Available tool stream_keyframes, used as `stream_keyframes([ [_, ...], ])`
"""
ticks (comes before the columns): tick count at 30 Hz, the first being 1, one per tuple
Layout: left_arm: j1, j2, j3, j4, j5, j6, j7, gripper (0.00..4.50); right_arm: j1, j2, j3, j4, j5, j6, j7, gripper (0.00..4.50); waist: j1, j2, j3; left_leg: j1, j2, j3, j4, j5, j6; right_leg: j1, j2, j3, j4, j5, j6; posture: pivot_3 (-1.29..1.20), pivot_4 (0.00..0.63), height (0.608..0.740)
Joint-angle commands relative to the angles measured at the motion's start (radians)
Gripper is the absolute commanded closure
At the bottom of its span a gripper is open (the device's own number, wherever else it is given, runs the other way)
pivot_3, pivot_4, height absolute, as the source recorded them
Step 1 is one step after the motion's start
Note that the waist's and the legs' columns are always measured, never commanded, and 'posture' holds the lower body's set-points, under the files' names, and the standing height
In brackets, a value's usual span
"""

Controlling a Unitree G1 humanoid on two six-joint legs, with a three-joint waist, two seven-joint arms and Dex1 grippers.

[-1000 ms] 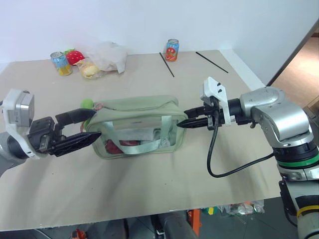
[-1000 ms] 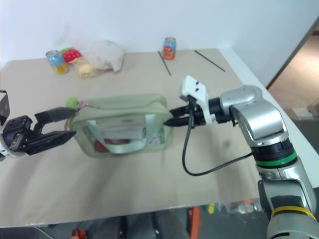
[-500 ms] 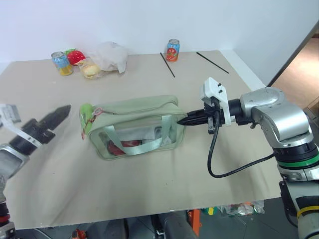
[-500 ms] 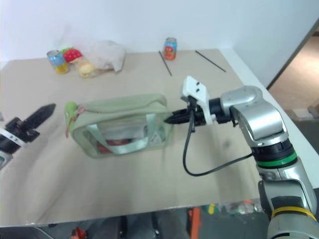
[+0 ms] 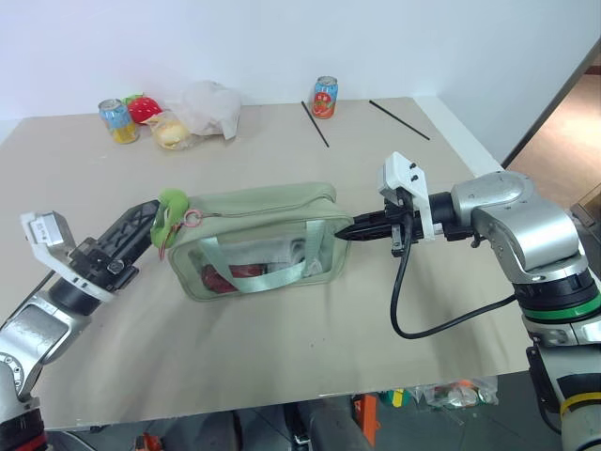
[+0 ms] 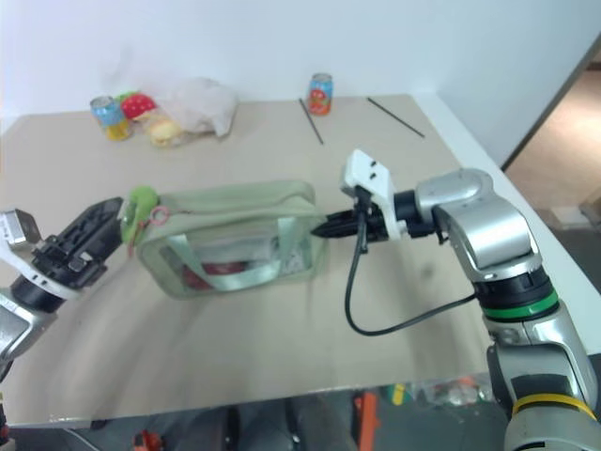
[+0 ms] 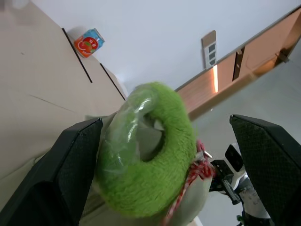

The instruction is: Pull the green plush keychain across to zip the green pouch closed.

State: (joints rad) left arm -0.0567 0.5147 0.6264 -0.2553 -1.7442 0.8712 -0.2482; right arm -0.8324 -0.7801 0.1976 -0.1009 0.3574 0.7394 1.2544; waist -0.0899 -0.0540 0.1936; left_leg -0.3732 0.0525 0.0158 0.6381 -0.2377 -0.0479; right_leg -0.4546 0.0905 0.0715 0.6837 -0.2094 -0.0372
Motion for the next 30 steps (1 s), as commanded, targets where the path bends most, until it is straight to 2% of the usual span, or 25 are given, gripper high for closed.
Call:
stream_keyframes([
  [1, 0.044, 0.029, 0.05, 0.028, -0.027, -0.022, -0.014, 0.0, -0.007, -0.004, -0.011, -0.019, 0.006, -0.013, -0.001, 4.47, 0.0, 0.0, 0.0, 0.0, 0.0, 0.0, 0.0, 0.0, 0.0, 0.0, 0.0, 0.0, 0.0, 0.0, 0.0, 0.0, 0.15, 0.74],
  [7, 0.096, 0.041, 0.005, 0.013, -0.026, -0.006, -0.039, 0.0, -0.014, -0.007, -0.012, -0.012, 0.004, -0.018, 0.003, 4.47, 0.0, 0.0, 0.0, 0.001, -0.001, 0.0, 0.0, 0.0, 0.0, 0.0, 0.0, 0.0, 0.0, 0.0, 0.0, 0.0, 0.15, 0.74],
  [12, 0.081, 0.019, -0.07, -0.018, -0.013, -0.009, -0.027, 0.0, -0.014, -0.008, -0.013, -0.015, 0.004, -0.017, 0.002, 4.47, 0.0, 0.0, 0.0, 0.001, -0.001, 0.0, 0.0, 0.0, 0.0, 0.0, 0.0, 0.0, 0.0, 0.0, 0.0, 0.0, 0.15, 0.74],
  [19, 0.036, 0.001, -0.111, -0.007, -0.043, -0.025, -0.028, 0.0, -0.009, -0.01, -0.017, -0.024, 0.007, -0.011, -0.005, 4.47, 0.001, 0.0, 0.0, 0.0, 0.0, 0.0, 0.0, 0.0, 0.0, 0.0, 0.0, 0.0, 0.0, 0.0, 0.0, 0.0, 0.15, 0.74],
  [20, 0.029, -0.003, -0.11, -0.003, -0.043, -0.035, -0.022, 0.4, -0.009, -0.01, -0.017, -0.024, 0.007, -0.01, -0.005, 4.5, 0.001, 0.0, 0.0, -0.001, -0.001, 0.0, 0.0, 0.0, 0.0, 0.0, 0.0, 0.0, 0.0, 0.0, 0.0, 0.0, 0.15, 0.74],
  [23, 0.017, 0.005, -0.11, 0.003, -0.027, -0.043, -0.029, 1.19, -0.008, -0.011, -0.017, -0.025, 0.007, -0.01, -0.007, 4.5, 0.001, 0.0, 0.0, -0.001, -0.001, 0.0, 0.0, 0.0, 0.0, 0.0, 0.0, 0.0, 0.0, 0.0, 0.0, 0.0, 0.15, 0.74],
  [25, 0.014, 0.017, -0.125, -0.024, -0.01, -0.035, -0.044, 2.0, -0.009, -0.011, -0.016, -0.024, 0.007, -0.011, -0.007, 4.5, 0.001, 0.0, 0.0, -0.001, -0.001, 0.0, 0.0, 0.0, 0.0, 0.0, 0.0, 0.0, 0.0, 0.0, 0.0, 0.0, 0.15, 0.74],
  [26, 0.011, 0.019, -0.13, -0.035, -0.013, -0.033, -0.047, 2.16, -0.009, -0.011, -0.016, -0.023, 0.007, -0.012, -0.007, 4.5, 0.001, 0.0, 0.0, -0.001, -0.001, 0.0, 0.0, 0.0, 0.0, 0.0, 0.0, 0.0, 0.0, 0.0, 0.0, 0.0, 0.15, 0.74],
  [30, -0.051, 0.016, -0.127, -0.045, -0.042, -0.068, -0.027, 3.64, -0.014, -0.008, -0.011, -0.014, 0.003, -0.018, -0.006, 4.5, 0.003, 0.0, 0.0, 0.0, -0.001, 0.0, 0.0, 0.0, 0.0, 0.0, 0.0, 0.0, 0.0, 0.0, 0.0, 0.0, 0.15, 0.74],
])
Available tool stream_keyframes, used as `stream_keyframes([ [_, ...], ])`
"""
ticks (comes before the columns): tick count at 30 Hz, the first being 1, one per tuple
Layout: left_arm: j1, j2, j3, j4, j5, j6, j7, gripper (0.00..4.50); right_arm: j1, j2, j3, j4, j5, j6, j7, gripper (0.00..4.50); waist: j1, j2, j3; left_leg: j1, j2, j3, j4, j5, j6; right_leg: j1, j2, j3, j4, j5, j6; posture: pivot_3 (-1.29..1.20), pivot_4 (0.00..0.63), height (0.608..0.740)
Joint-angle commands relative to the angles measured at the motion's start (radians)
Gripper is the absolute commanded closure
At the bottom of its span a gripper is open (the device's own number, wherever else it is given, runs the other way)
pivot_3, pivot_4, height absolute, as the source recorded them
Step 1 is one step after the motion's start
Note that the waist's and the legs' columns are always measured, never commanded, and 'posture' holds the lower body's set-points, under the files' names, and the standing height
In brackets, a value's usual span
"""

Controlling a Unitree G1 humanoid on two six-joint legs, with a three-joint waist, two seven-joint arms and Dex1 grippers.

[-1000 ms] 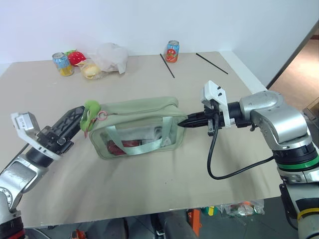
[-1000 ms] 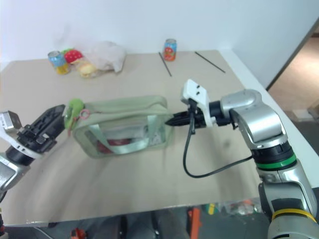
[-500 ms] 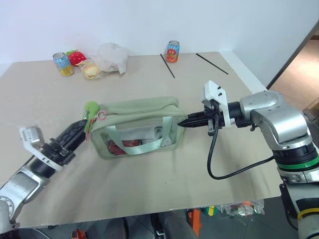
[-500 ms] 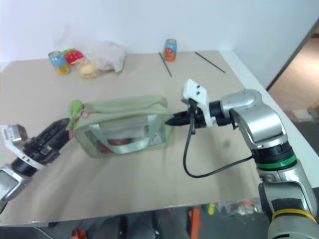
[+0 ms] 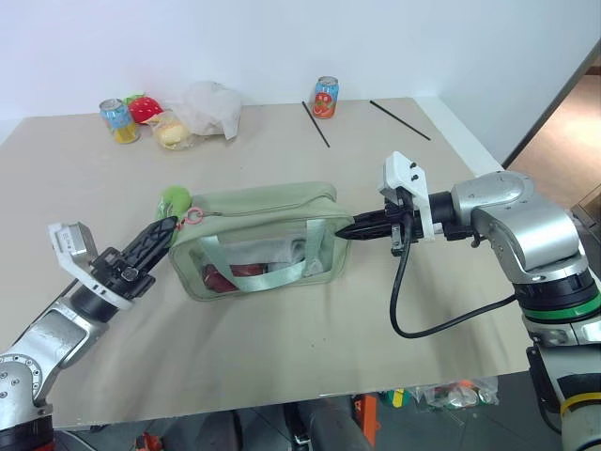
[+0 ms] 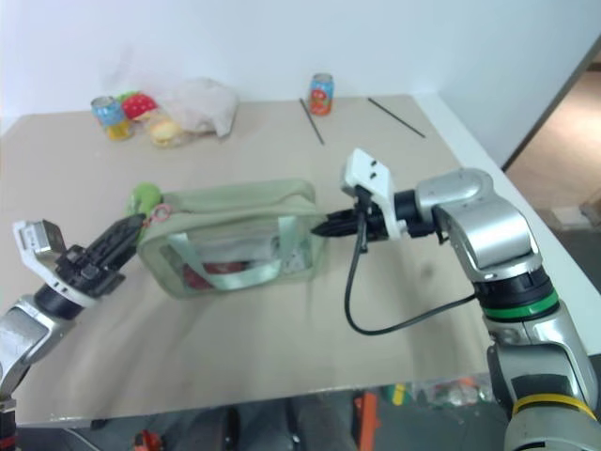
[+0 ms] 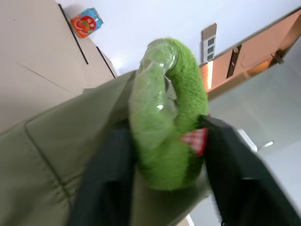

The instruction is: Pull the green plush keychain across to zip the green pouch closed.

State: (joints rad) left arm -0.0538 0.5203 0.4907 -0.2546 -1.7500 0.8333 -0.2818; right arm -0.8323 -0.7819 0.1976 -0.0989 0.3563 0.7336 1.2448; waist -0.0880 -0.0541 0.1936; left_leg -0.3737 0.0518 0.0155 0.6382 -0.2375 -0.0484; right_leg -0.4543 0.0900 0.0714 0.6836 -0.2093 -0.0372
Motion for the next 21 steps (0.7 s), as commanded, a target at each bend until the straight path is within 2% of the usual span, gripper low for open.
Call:
stream_keyframes([
  [1, -0.075, 0.011, 0.012, -0.052, -0.05, -0.04, 0.012, 3.97, -0.016, -0.006, -0.01, -0.014, 0.003, -0.014, 0.003, 4.5, 0.002, 0.0, 0.0, 0.0, 0.0, 0.0, 0.0, 0.0, 0.0, 0.0, 0.0, 0.0, 0.0, 0.0, 0.0, 0.0, 0.15, 0.74],
  [2, -0.095, 0.012, 0.015, -0.057, -0.063, -0.048, 0.018, 4.35, -0.018, -0.005, -0.008, -0.012, 0.002, -0.015, 0.003, 4.5, 0.002, 0.0, 0.0, 0.0, 0.0, 0.0, 0.0, 0.001, -0.001, 0.0, 0.0, 0.0, 0.0, 0.0, 0.001, 0.0, 0.15, 0.74],
  [3, -0.115, 0.016, 0.014, -0.064, -0.072, -0.055, 0.025, 4.48, -0.019, -0.004, -0.007, -0.01, 0.001, -0.016, 0.003, 4.5, 0.002, 0.0, 0.0, 0.0, 0.0, 0.0, 0.0, 0.001, -0.001, 0.0, 0.0, 0.0, 0.0, 0.0, 0.001, 0.0, 0.15, 0.74],
  [10, -0.245, 0.032, -0.084, -0.079, -0.08, -0.041, 0.07, 4.48, -0.024, 0.001, -0.004, -0.006, -0.002, -0.02, -0.001, 4.5, 0.003, 0.0, 0.0, -0.002, 0.0, 0.0, 0.0, 0.001, -0.002, 0.001, 0.0, 0.0, 0.0, 0.001, 0.001, 0.0, 0.15, 0.74],
  [17, -0.304, 0.061, -0.224, 0.006, 0.082, 0.025, 0.108, 4.48, -0.007, -0.002, -0.015, -0.03, 0.004, -0.007, -0.017, 4.5, 0.003, 0.0, 0.0, -0.002, 0.0, -0.001, -0.001, 0.002, -0.004, 0.002, 0.0, 0.0, 0.0, 0.001, 0.001, 0.0, 0.15, 0.74],
  [19, -0.311, 0.061, -0.209, 0.009, 0.061, 0.031, 0.074, 3.7, 0.0, -0.005, -0.02, -0.038, 0.006, -0.001, -0.023, 4.5, 0.004, 0.0, 0.0, -0.002, 0.0, -0.001, -0.001, 0.002, -0.004, 0.002, 0.0, 0.0, 0.0, 0.001, 0.001, 0.0, 0.15, 0.74],
  [21, -0.315, 0.071, -0.194, -0.008, 0.032, 0.041, 0.049, 3.1, 0.006, -0.009, -0.024, -0.044, 0.009, 0.003, -0.028, 4.5, 0.004, 0.0, 0.0, -0.002, 0.0, -0.001, -0.001, 0.002, -0.004, 0.002, 0.0, 0.0, 0.0, 0.001, 0.001, 0.0, 0.15, 0.74],
])
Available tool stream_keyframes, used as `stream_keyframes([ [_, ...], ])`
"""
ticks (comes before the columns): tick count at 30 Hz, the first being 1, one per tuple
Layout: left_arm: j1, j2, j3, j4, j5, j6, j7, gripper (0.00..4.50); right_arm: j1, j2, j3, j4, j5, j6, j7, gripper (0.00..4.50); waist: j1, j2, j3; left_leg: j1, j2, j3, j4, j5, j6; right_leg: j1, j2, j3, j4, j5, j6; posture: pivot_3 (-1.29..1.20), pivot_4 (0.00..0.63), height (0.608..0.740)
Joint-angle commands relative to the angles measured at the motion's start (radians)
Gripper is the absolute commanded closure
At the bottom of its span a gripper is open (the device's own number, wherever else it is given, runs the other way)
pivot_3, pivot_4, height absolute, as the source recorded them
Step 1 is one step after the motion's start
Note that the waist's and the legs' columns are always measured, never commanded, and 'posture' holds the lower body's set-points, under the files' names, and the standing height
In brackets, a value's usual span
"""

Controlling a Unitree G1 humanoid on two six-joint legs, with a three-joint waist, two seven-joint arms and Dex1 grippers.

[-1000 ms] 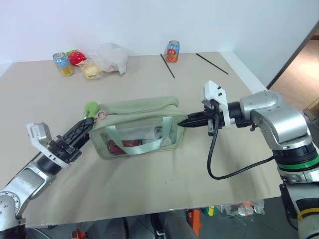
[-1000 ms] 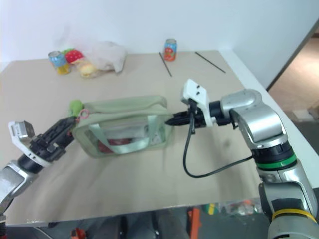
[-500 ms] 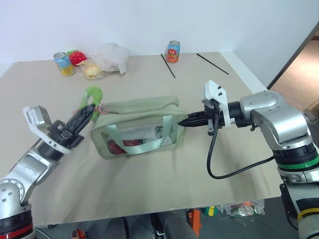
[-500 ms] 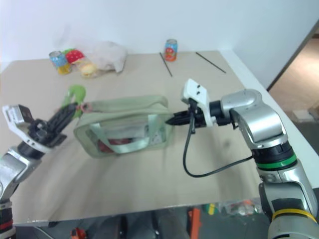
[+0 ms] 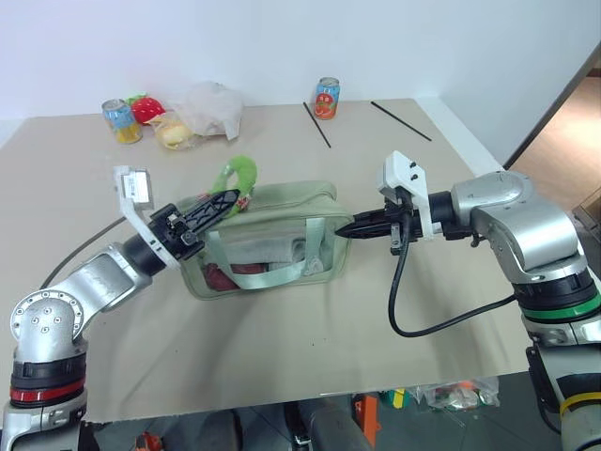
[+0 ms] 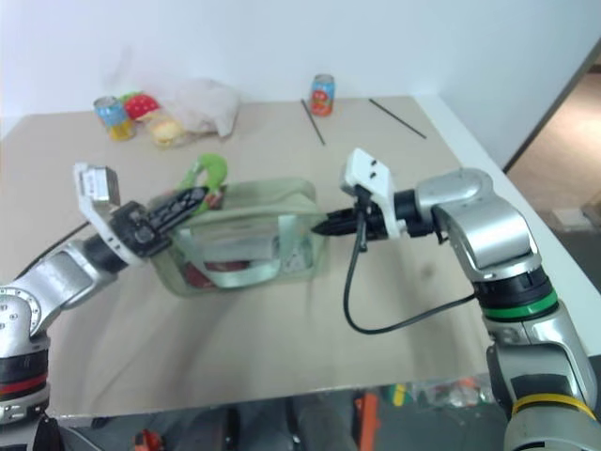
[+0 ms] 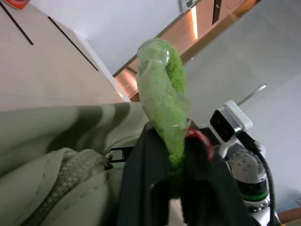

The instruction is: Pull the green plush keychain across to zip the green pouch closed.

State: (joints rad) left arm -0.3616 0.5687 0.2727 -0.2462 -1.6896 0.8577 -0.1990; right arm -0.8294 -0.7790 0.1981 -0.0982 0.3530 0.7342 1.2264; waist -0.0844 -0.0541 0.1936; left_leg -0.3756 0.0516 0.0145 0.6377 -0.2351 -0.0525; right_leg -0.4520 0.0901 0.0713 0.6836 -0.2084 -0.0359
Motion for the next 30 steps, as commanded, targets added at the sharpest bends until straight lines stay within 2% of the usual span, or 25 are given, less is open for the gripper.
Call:
stream_keyframes([
  [1, -0.009, 0.027, 0.027, -0.018, -0.033, 0.018, -0.032, 2.71, 0.005, -0.013, -0.025, -0.047, 0.013, 0.005, -0.011, 4.5, 0.0, 0.0, 0.0, 0.0, 0.0, 0.0, 0.0, 0.0, 0.0, 0.0, 0.0, 0.0, 0.0, 0.0, 0.0, 0.0, 0.15, 0.74],
  [5, -0.012, 0.048, 0.056, -0.013, -0.058, 0.014, -0.021, 1.35, 0.01, -0.014, -0.027, -0.052, 0.017, 0.009, -0.018, 4.5, 0.0, 0.0, 0.0, 0.0, 0.0, 0.0, 0.0, 0.0, 0.0, 0.0, 0.0, 0.0, 0.0, 0.0, 0.0, 0.0, 0.15, 0.74],
  [8, 0.015, 0.083, 0.105, -0.039, -0.114, 0.017, -0.053, 1.35, 0.01, -0.012, -0.026, -0.051, 0.019, 0.008, -0.019, 4.5, -0.001, 0.0, 0.0, 0.001, 0.0, 0.0, 0.0, 0.0, 0.0, 0.0, 0.0, 0.0, 0.0, 0.0, 0.0, 0.0, 0.15, 0.74],
  [12, 0.092, 0.179, 0.214, -0.038, -0.125, 0.046, -0.133, 1.35, 0.006, -0.008, -0.021, -0.042, 0.018, 0.003, -0.016, 4.5, -0.004, 0.0, 0.0, 0.002, 0.001, 0.0, -0.001, 0.0, 0.0, -0.001, 0.001, 0.0, 0.0, 0.0, 0.0, 0.0, 0.15, 0.74],
  [16, 0.201, 0.291, 0.366, 0.021, -0.068, 0.081, -0.266, 1.35, -0.001, -0.005, -0.015, -0.029, 0.015, -0.007, -0.01, 4.5, -0.006, 0.0, 0.0, 0.004, 0.001, 0.0, -0.001, 0.0, 0.0, -0.003, 0.001, -0.001, 0.0, 0.0, -0.001, 0.0, 0.15, 0.74],
  [19, 0.27, 0.334, 0.414, 0.022, 0.01, 0.092, -0.369, 1.35, -0.006, -0.003, -0.012, -0.021, 0.013, -0.014, -0.006, 4.5, -0.004, 0.0, 0.001, 0.003, 0.0, 0.0, -0.001, 0.0, 0.0, -0.004, 0.0, -0.001, 0.0, -0.001, -0.001, 0.0, 0.15, 0.74],
  [24, 0.396, 0.363, 0.428, -0.066, 0.184, 0.078, -0.561, 1.35, -0.013, -0.001, -0.008, -0.014, 0.009, -0.019, 0.0, 4.5, -0.006, 0.0, 0.001, 0.002, 0.0, 0.0, -0.001, 0.0, -0.001, -0.005, 0.0, -0.001, 0.0, -0.001, -0.002, 0.0, 0.15, 0.74],
  [30, 0.462, 0.346, 0.336, -0.142, 0.369, 0.027, -0.692, 1.35, -0.015, -0.002, -0.009, -0.014, 0.01, -0.018, 0.003, 4.5, -0.005, 0.0, 0.001, 0.001, 0.0, 0.0, -0.002, 0.0, -0.001, -0.006, 0.0, -0.001, 0.0, -0.002, -0.003, 0.0, 0.15, 0.74],
])
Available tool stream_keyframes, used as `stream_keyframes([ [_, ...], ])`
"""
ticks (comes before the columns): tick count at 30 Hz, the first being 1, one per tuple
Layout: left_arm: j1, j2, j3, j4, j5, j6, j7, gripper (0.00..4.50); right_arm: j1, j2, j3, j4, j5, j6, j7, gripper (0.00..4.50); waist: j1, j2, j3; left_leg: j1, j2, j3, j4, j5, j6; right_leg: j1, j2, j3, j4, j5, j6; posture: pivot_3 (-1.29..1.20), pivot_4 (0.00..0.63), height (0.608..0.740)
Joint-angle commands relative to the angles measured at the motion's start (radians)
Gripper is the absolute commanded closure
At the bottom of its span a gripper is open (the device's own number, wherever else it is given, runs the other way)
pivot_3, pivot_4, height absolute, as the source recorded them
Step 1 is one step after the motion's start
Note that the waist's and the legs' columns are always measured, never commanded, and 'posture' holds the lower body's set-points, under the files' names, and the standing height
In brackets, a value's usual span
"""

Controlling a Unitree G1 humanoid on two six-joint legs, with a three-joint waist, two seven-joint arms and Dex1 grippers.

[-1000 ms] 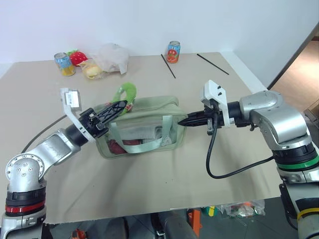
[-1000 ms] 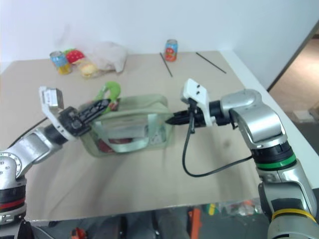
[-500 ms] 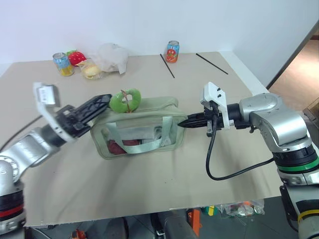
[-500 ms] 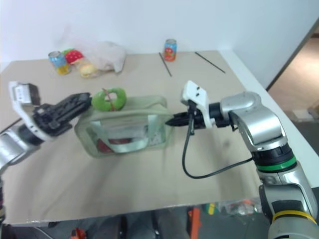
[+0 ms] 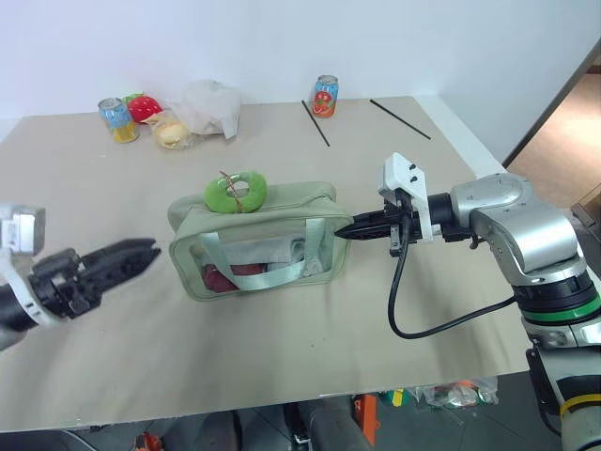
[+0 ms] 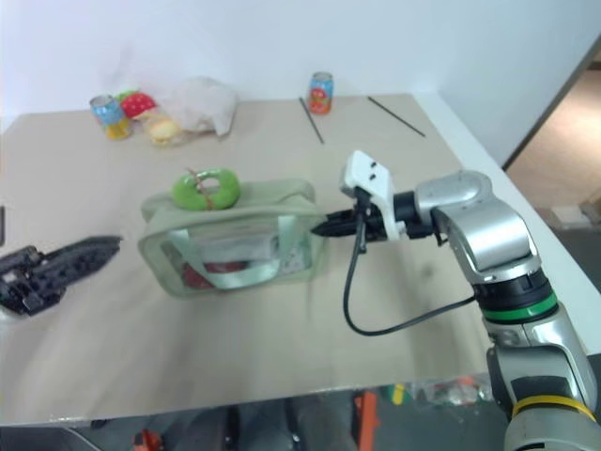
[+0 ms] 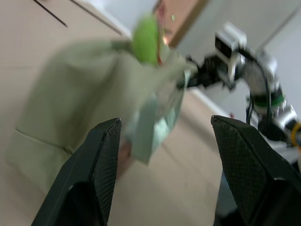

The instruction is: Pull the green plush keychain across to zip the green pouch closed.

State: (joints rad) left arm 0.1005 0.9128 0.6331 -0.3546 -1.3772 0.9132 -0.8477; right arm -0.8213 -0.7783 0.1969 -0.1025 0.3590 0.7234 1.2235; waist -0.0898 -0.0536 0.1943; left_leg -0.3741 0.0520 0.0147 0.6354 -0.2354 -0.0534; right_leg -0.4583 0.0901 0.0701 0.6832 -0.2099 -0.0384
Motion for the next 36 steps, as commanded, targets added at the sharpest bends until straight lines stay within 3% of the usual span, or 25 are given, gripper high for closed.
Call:
stream_keyframes([
  [1, -0.004, -0.002, -0.037, -0.033, 0.072, -0.034, -0.049, 1.35, -0.023, -0.003, -0.008, -0.011, 0.004, -0.006, 0.005, 4.5, 0.0, 0.0, 0.0, 0.0, 0.0, 0.0, 0.0, 0.0, 0.0, 0.0, 0.0, 0.0, 0.0, 0.0, 0.0, 0.0, 0.15, 0.74],
  [9, -0.07, -0.006, -0.095, 0.023, 0.154, -0.041, -0.063, 1.35, -0.015, -0.016, -0.017, -0.031, 0.009, 0.008, -0.001, 4.5, -0.001, 0.0, 0.0, 0.0, 0.0, 0.001, 0.0, 0.0, 0.001, 0.0, 0.0, 0.001, 0.0, 0.0, 0.0, 0.0, 0.15, 0.74],
  [17, -0.096, 0.026, 0.09, 0.07, 0.006, 0.007, -0.113, 1.35, -0.012, -0.024, -0.02, -0.032, 0.009, 0.012, -0.002, 4.5, -0.001, 0.0, 0.0, -0.001, 0.001, 0.001, 0.0, -0.001, 0.001, -0.001, 0.0, 0.0, 0.0, 0.0, 0.0, 0.0, 0.15, 0.74],
  [22, -0.055, 0.035, 0.117, 0.09, 0.045, 0.015, -0.125, 1.35, -0.013, -0.022, -0.019, -0.028, 0.009, 0.008, -0.002, 4.5, -0.001, 0.0, 0.001, -0.001, 0.0, 0.001, 0.0, -0.001, 0.002, -0.001, 0.0, 0.001, 0.0, 0.0, 0.0, 0.0, 0.15, 0.74],
  [29, -0.055, 0.005, 0.002, 0.076, 0.118, -0.004, -0.125, 1.35, -0.015, -0.018, -0.017, -0.032, 0.012, 0.009, -0.005, 4.5, 0.0, 0.0, 0.001, -0.001, 0.0, 0.001, 0.0, -0.001, 0.002, -0.001, 0.0, 0.0, 0.0, 0.0, 0.0, 0.0, 0.15, 0.74],
  [36, -0.159, -0.046, -0.147, 0.111, 0.21, -0.031, -0.109, 1.35, -0.009, -0.026, -0.027, -0.053, 0.022, 0.025, -0.012, 4.5, 0.0, 0.0, 0.0, -0.001, 0.0, 0.001, 0.0, -0.001, 0.002, -0.001, 0.0, 0.0, 0.0, 0.0, 0.0, 0.0, 0.15, 0.74],
])
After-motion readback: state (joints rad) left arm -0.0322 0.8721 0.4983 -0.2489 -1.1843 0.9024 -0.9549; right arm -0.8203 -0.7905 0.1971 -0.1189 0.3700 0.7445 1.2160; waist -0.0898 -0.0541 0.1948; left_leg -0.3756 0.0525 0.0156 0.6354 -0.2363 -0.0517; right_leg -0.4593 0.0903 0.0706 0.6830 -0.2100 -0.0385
